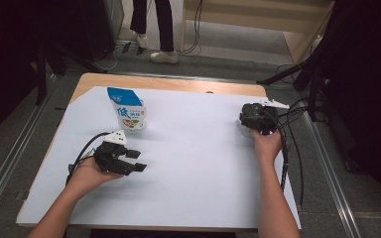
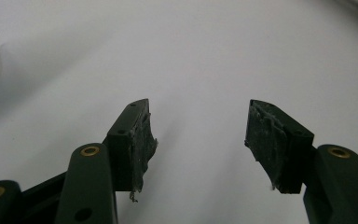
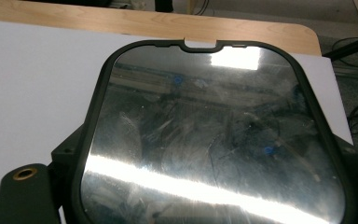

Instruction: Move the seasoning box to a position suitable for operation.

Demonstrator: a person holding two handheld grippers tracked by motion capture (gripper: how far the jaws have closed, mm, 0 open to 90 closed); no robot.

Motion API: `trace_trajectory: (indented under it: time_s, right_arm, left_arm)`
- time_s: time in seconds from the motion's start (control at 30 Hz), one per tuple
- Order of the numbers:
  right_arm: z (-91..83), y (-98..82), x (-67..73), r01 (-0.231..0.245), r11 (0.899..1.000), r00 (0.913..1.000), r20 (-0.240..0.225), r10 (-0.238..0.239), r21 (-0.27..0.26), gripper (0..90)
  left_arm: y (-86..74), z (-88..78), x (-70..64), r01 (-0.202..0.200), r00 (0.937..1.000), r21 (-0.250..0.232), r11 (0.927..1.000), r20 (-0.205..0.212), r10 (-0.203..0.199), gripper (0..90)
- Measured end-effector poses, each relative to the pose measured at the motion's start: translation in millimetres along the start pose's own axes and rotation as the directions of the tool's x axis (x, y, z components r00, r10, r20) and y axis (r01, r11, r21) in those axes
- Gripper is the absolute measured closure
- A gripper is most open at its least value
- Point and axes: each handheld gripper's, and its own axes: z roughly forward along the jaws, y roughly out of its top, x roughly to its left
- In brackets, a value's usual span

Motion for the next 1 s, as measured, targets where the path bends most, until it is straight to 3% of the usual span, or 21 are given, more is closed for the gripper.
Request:
trace_trajectory:
  time_s: [0.33,0.4,0.6,0.67,0.73,0.77,0.9,1.0]
  right_arm:
    - [-16.0,1.0,13.6,0.030,1.000,0.9985,-0.046,-0.031,-0.005,15.7]
    - [-23.0,0.8,21.3,0.046,0.999,0.9955,-0.082,-0.046,-0.009,15.8]
    - [-32.4,-0.9,38.2,0.087,0.996,0.9872,-0.134,-0.087,-0.006,15.8]
    - [-37.1,-2.9,49.2,0.105,0.994,0.9799,-0.170,-0.104,-0.006,15.8]
    - [-38.4,-3.6,53.1,0.114,0.993,0.9773,-0.179,-0.113,-0.006,15.8]
    - [-41.0,-5.4,60.5,0.137,0.991,0.9709,-0.197,-0.136,-0.007,15.8]
    - [-46.8,-9.6,74.2,0.154,0.988,0.9567,-0.249,-0.151,-0.009,15.8]
    - [-51.7,-13.1,85.4,0.185,0.983,0.9445,-0.274,-0.182,-0.014,15.8]
  left_arm:
    - [3.4,0.0,2.1,0.004,0.9999,-0.014,0.9999,0.013,-0.004,40.6]
    - [5.4,0.3,3.1,0.001,0.9999,-0.013,0.9999,0.015,0.000,40.5]
    - [9.2,1.5,3.3,-0.001,0.9998,-0.016,0.9999,0.019,0.002,40.4]
    - [10.7,2.0,4.4,0.000,0.9997,-0.025,0.9997,0.026,0.001,40.5]
    - [10.8,2.7,5.2,0.002,0.9995,-0.032,0.9995,0.032,-0.001,40.6]
    - [11.4,3.4,6.4,0.005,0.9995,-0.034,0.9994,0.033,-0.004,40.9]
    - [13.1,4.7,7.3,0.010,0.9993,-0.028,0.9996,0.037,-0.009,41.0]
    - [15.6,5.0,6.3,-0.005,0.9993,-0.026,0.9996,0.038,0.006,40.9]
